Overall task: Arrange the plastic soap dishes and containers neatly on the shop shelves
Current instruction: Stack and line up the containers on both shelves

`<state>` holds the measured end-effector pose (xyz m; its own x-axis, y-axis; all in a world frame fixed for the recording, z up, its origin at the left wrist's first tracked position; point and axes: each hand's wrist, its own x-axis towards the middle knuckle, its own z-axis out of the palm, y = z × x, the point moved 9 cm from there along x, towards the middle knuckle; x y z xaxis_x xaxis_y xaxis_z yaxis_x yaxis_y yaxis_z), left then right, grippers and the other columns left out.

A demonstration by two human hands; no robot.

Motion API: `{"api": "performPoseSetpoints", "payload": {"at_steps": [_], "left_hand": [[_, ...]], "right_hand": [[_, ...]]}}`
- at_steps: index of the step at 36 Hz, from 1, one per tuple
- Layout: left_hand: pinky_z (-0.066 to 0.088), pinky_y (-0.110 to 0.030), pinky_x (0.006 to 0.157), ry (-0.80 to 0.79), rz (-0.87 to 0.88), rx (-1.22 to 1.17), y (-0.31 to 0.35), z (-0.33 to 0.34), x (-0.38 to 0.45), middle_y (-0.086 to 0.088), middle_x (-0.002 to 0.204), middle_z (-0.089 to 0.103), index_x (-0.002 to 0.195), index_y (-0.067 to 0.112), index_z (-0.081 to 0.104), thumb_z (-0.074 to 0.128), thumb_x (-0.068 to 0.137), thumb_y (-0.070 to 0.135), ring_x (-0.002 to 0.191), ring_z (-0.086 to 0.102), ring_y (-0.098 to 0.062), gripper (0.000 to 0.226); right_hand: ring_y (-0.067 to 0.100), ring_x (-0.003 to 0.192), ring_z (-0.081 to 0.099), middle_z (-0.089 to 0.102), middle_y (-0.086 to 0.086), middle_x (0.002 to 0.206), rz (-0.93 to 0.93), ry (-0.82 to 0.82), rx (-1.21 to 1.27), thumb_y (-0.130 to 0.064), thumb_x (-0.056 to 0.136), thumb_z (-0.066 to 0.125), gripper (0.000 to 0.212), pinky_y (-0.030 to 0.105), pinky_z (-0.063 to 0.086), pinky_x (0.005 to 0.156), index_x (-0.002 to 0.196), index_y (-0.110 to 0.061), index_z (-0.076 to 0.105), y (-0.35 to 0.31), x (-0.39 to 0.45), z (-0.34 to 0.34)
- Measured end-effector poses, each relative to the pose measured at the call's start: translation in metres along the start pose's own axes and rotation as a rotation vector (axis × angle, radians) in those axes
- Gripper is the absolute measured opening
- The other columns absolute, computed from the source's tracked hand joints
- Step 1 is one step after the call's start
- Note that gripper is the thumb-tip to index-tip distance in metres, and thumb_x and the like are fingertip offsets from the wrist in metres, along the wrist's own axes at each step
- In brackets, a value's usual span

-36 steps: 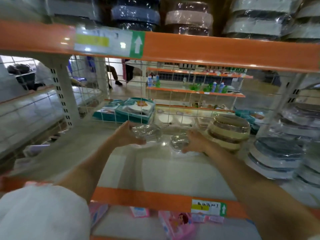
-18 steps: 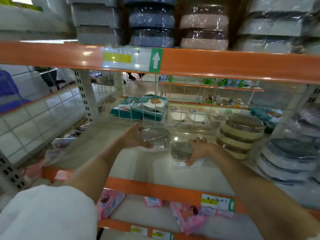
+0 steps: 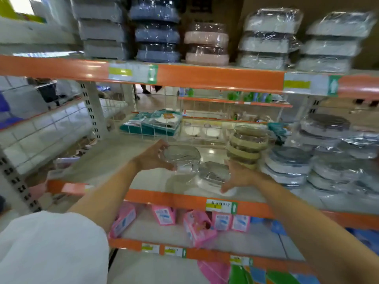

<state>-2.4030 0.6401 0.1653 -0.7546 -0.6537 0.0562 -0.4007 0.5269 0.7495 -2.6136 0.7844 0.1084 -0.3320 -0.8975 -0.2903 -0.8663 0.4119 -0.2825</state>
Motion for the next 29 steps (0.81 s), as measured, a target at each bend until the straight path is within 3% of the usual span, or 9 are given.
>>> {"api": "performPoseSetpoints", "payload": {"at_steps": [2, 6, 7, 10, 15, 18, 22, 27, 29], "left_hand": [[0.037, -0.005, 0.066, -0.023, 0.003, 0.0, 0.017, 0.012, -0.008, -0.002, 0.114, 0.044, 0.114, 0.013, 0.042, 0.084, 0.069, 0.006, 0.1, 0.042, -0.014, 0.062], [0.036, -0.009, 0.07, -0.059, 0.036, 0.017, 0.057, 0.035, -0.025, -0.001, 0.116, 0.043, 0.118, 0.012, 0.043, 0.083, 0.071, 0.012, 0.105, 0.041, -0.016, 0.062], [0.038, -0.016, 0.073, -0.07, 0.044, 0.026, 0.068, 0.042, -0.03, -0.001, 0.117, 0.045, 0.12, 0.011, 0.043, 0.084, 0.071, 0.015, 0.106, 0.043, -0.017, 0.063], [0.038, -0.025, 0.086, -0.113, 0.071, 0.057, 0.105, 0.06, -0.042, 0.001, 0.125, 0.046, 0.13, 0.013, 0.042, 0.088, 0.065, 0.032, 0.111, 0.046, -0.018, 0.081], [0.046, -0.025, 0.08, -0.183, 0.147, 0.059, 0.181, 0.092, -0.062, 0.004, 0.13, 0.043, 0.136, 0.016, 0.039, 0.081, 0.072, 0.039, 0.112, 0.047, -0.015, 0.08], [0.052, -0.036, 0.083, -0.241, 0.197, 0.006, 0.226, 0.11, -0.071, 0.0, 0.121, 0.046, 0.13, 0.016, 0.041, 0.081, 0.071, 0.037, 0.101, 0.051, -0.017, 0.075], [0.053, -0.031, 0.067, -0.295, 0.277, -0.03, 0.289, 0.124, -0.082, -0.005, 0.104, 0.048, 0.122, 0.014, 0.043, 0.083, 0.069, 0.035, 0.08, 0.053, -0.014, 0.07], [0.057, -0.026, 0.064, -0.298, 0.356, -0.083, 0.363, 0.12, -0.09, 0.003, 0.103, 0.046, 0.116, 0.013, 0.045, 0.08, 0.074, 0.037, 0.085, 0.054, -0.01, 0.06], [0.054, -0.029, 0.064, -0.291, 0.382, -0.124, 0.387, 0.116, -0.089, -0.002, 0.1, 0.047, 0.119, 0.008, 0.047, 0.082, 0.072, 0.037, 0.08, 0.053, -0.011, 0.065]], "right_hand": [[0.024, 0.14, 0.027, 0.019, 0.004, 0.158, 0.019, 0.021, 0.093, -0.071, 0.039, 0.077, 0.142, 0.043, 0.03, 0.114, 0.151, -0.015, 0.01, 0.019, -0.02, -0.004], [0.018, 0.132, 0.041, 0.037, 0.0, 0.151, 0.053, 0.11, 0.179, -0.085, 0.024, 0.073, 0.151, 0.035, 0.038, 0.109, 0.149, -0.02, 0.021, 0.058, -0.066, -0.015], [0.019, 0.131, 0.042, 0.038, 0.002, 0.149, 0.08, 0.129, 0.166, -0.084, 0.027, 0.074, 0.147, 0.032, 0.038, 0.108, 0.148, -0.016, 0.026, 0.059, -0.086, -0.022], [0.026, 0.128, 0.043, 0.041, 0.009, 0.142, 0.19, 0.16, 0.109, -0.056, 0.063, 0.081, 0.101, 0.027, 0.038, 0.095, 0.138, -0.004, 0.037, 0.072, -0.141, -0.038], [0.029, 0.117, 0.05, 0.047, 0.013, 0.133, 0.248, 0.26, 0.105, -0.052, 0.06, 0.084, 0.092, 0.03, 0.041, 0.084, 0.128, -0.005, 0.045, 0.099, -0.212, -0.064], [0.029, 0.12, 0.046, 0.042, 0.013, 0.136, 0.251, 0.309, 0.108, -0.054, 0.058, 0.083, 0.095, 0.034, 0.043, 0.093, 0.131, -0.007, 0.044, 0.11, -0.253, -0.082], [0.029, 0.128, 0.038, 0.03, 0.009, 0.141, 0.285, 0.388, 0.115, -0.049, 0.07, 0.079, 0.096, 0.04, 0.038, 0.103, 0.142, -0.006, 0.032, 0.127, -0.302, -0.111], [0.031, 0.139, 0.026, 0.016, 0.007, 0.154, 0.295, 0.465, 0.156, -0.076, 0.042, 0.075, 0.134, 0.044, 0.032, 0.112, 0.15, -0.013, 0.025, 0.138, -0.346, -0.151], [0.033, 0.137, 0.029, 0.014, 0.009, 0.151, 0.295, 0.524, 0.186, -0.061, 0.061, 0.077, 0.113, 0.043, 0.034, 0.111, 0.15, -0.014, 0.025, 0.143, -0.36, -0.169]]}}
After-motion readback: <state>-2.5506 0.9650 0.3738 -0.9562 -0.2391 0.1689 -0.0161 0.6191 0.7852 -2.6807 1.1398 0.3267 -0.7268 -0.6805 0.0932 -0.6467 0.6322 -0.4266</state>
